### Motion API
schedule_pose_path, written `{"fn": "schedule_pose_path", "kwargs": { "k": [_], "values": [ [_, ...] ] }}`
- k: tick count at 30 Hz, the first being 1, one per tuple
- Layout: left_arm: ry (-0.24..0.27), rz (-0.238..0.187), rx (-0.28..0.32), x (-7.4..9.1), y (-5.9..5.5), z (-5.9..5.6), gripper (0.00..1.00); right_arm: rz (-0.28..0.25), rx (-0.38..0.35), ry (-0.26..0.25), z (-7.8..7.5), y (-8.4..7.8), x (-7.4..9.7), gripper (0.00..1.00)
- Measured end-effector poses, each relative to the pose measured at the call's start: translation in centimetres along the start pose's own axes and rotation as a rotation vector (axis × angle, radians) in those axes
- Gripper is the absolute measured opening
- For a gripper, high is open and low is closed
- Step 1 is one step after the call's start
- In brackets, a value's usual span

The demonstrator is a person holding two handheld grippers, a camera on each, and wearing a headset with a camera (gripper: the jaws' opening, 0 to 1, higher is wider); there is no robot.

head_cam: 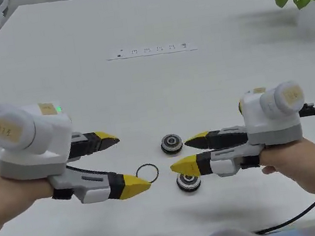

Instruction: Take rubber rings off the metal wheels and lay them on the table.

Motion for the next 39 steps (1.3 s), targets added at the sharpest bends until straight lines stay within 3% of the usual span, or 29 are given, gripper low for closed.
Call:
{"fn": "schedule_pose_path", "kwargs": {
  "k": [10,13,24,39],
  "values": [
    [-0.022,0.014,-0.012,-1.7,0.4,-0.4,0.68,0.017,0.006,-0.029,0.0,-1.4,1.8,0.49],
    [-0.034,0.021,-0.015,-2.3,0.4,-0.7,0.68,0.052,-0.025,-0.015,0.1,-2.0,2.1,0.47],
    [-0.068,0.025,-0.035,-4.0,0.7,-1.6,0.64,0.071,0.015,0.002,0.2,-3.0,2.0,0.43],
    [-0.119,0.058,-0.022,-6.5,0.1,-2.8,0.51,0.124,0.047,0.019,-0.1,-4.8,1.4,0.30]
  ]
}}
Point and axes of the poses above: the centre of the closed fingertips' face, and the gripper's own axes: x roughly backward along the fingers, z roughly to its left, y roughly out of its top, the point moved 9 cm from there along x, roughly backward along the fingers, and after that the axes turned 14 degrees about y, right-handed, at the moved point
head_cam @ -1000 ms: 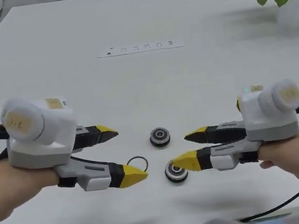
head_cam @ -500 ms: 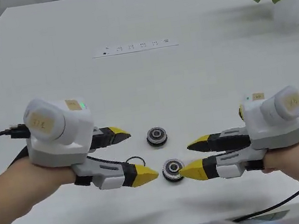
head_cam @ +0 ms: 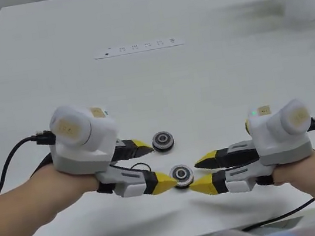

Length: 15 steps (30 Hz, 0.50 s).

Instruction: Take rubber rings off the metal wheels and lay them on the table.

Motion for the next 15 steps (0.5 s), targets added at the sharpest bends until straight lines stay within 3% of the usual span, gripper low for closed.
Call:
{"fn": "schedule_pose_path", "kwargs": {
  "k": [15],
  "values": [
    [-0.031,0.018,-0.012,-1.5,-0.4,-0.8,0.37,0.021,0.028,0.004,-0.3,-0.2,-0.6,0.22]
  ]
}}
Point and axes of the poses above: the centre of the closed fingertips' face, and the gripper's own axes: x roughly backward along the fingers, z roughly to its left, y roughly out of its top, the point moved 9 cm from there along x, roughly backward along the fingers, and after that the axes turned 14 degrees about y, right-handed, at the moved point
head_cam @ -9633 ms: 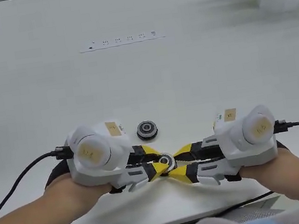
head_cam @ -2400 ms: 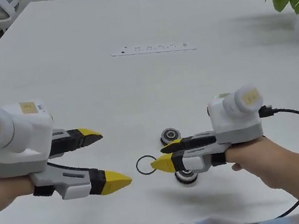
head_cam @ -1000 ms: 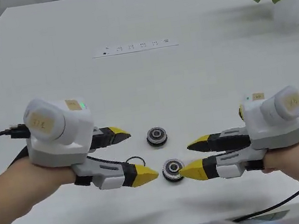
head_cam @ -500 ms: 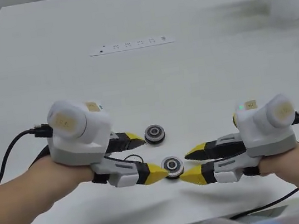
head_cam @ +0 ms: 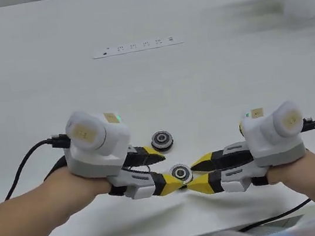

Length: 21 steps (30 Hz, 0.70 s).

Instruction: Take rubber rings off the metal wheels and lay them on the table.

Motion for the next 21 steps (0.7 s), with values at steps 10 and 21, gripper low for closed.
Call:
{"fn": "schedule_pose_path", "kwargs": {
  "k": [10,21],
  "values": [
    [-0.009,0.011,-0.031,-0.9,-0.3,-0.5,0.29,0.006,0.009,-0.007,-0.2,-0.2,-0.3,0.20],
    [-0.001,-0.001,-0.104,-1.5,-0.1,-0.9,0.18,0.007,0.016,-0.012,-0.2,-0.2,-0.3,0.19]
  ]
}}
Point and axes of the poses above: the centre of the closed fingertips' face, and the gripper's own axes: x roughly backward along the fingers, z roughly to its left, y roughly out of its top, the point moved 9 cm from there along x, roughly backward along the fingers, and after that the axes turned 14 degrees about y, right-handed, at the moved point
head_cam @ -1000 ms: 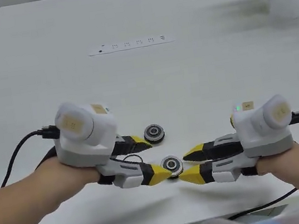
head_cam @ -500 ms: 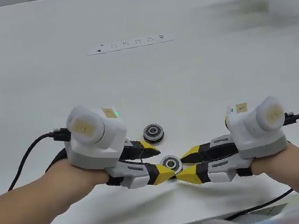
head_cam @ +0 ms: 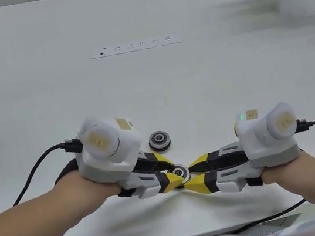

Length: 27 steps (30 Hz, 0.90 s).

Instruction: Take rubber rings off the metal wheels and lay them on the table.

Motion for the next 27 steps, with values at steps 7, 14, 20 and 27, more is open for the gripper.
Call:
{"fn": "schedule_pose_path", "kwargs": {
  "k": [7,14,20,27],
  "values": [
    [0.011,-0.010,-0.095,-0.06,-0.11,-0.27,0.17,-0.003,0.004,-0.003,0.03,-0.06,0.01,0.19],
    [0.033,-0.060,-0.171,-0.36,0.37,0.01,0.14,-0.012,0.011,-0.010,0.12,-0.14,-0.05,0.19],
    [0.040,-0.036,-0.130,0.05,-0.26,-0.31,0.14,-0.033,0.011,-0.013,0.12,-0.38,0.00,0.19],
    [0.041,-0.043,-0.119,0.02,-0.40,-0.39,0.14,-0.036,0.026,0.000,0.06,-0.50,0.13,0.18]
  ]
}}
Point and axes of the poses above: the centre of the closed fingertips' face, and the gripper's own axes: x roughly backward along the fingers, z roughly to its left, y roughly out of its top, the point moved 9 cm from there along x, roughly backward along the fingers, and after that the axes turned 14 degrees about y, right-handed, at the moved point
